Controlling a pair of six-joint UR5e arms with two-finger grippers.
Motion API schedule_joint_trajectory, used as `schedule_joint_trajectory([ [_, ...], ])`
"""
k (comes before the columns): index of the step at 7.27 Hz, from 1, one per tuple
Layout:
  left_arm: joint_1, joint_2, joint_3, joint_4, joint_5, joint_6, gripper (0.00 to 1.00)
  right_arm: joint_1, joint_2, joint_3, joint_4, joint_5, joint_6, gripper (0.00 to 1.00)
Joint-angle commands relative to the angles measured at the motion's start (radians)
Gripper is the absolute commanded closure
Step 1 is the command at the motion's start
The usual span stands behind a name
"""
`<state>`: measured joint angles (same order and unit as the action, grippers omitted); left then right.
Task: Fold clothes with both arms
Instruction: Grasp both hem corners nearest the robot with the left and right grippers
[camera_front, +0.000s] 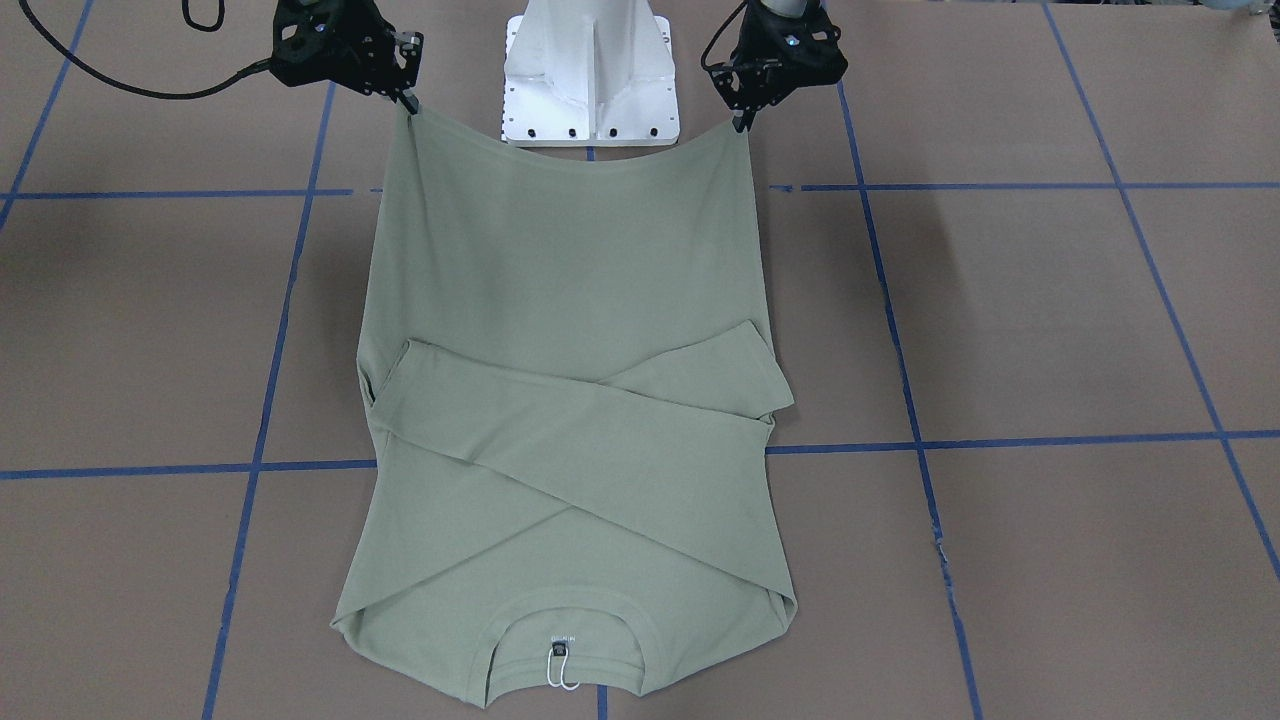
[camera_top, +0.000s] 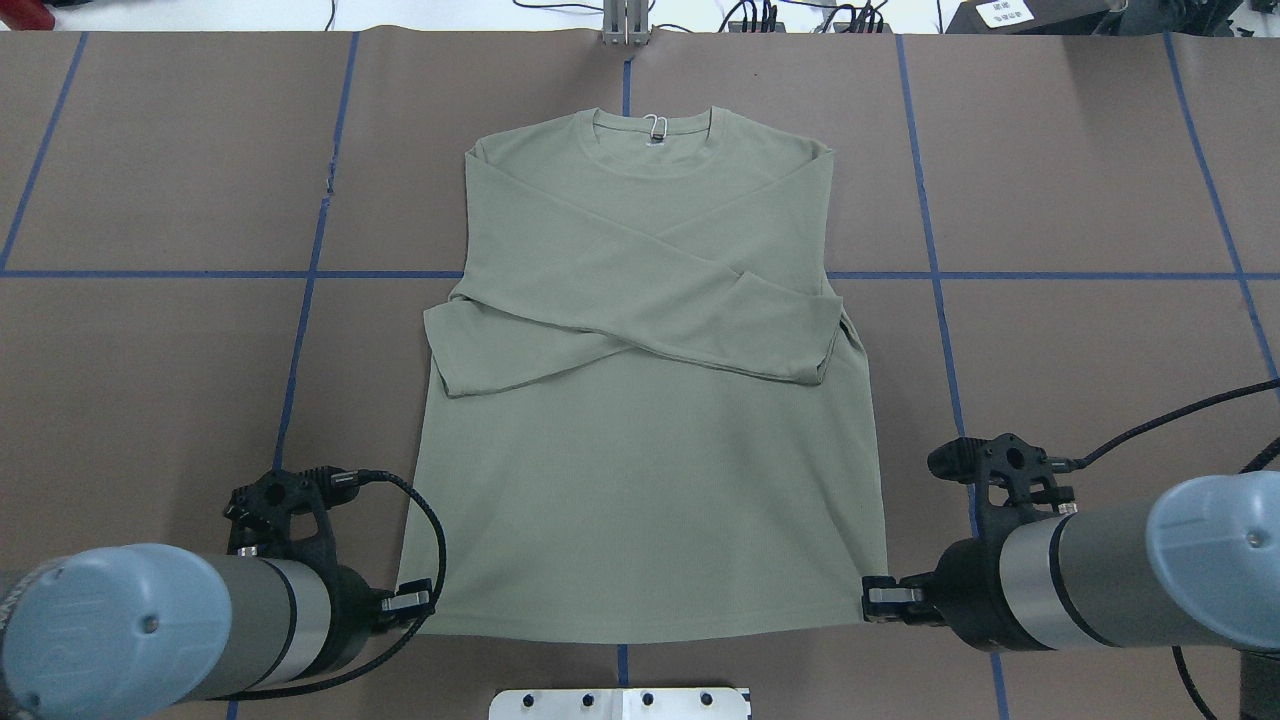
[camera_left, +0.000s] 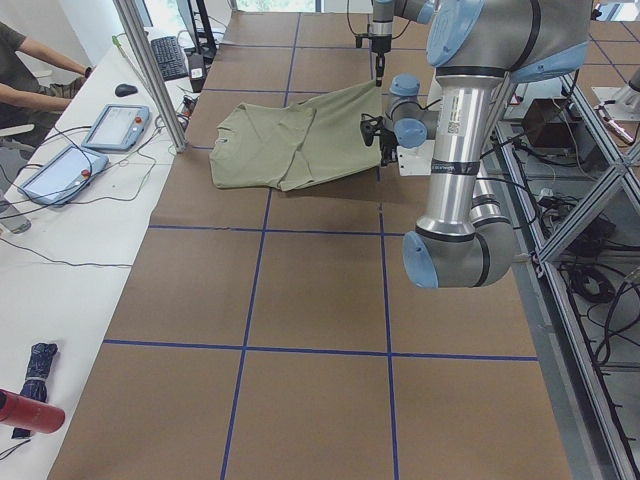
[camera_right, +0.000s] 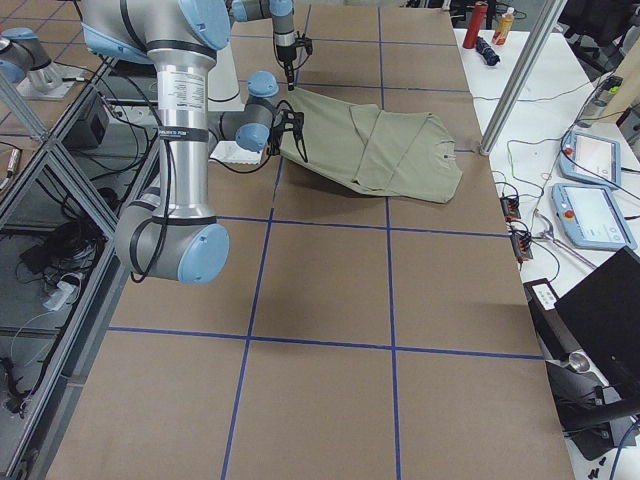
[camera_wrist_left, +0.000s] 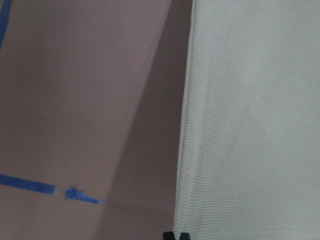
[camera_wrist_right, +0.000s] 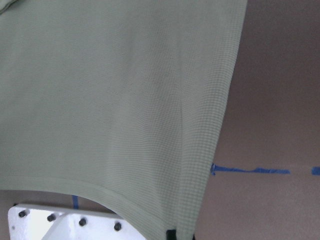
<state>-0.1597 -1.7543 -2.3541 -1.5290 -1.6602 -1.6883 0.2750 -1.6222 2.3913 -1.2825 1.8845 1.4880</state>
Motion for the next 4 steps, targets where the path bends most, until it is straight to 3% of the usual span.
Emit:
schedule_joint_trajectory([
  [1,0.076,-0.002,-0.102,0.052,-0.023,-0.048,1.00,0.003,-0.025,0.074,0.002,0.158,-0.002,1.00],
  [2,0.112,-0.002,-0.143,0.052,-0.023,-0.060,1.00,0.012,-0.045,0.104,0.002,0.232,0.000,1.00],
  [4,0.115,-0.002,-0.156,0.076,-0.023,-0.062,1.00,0.047,-0.042,0.097,0.002,0.242,-0.008,1.00],
])
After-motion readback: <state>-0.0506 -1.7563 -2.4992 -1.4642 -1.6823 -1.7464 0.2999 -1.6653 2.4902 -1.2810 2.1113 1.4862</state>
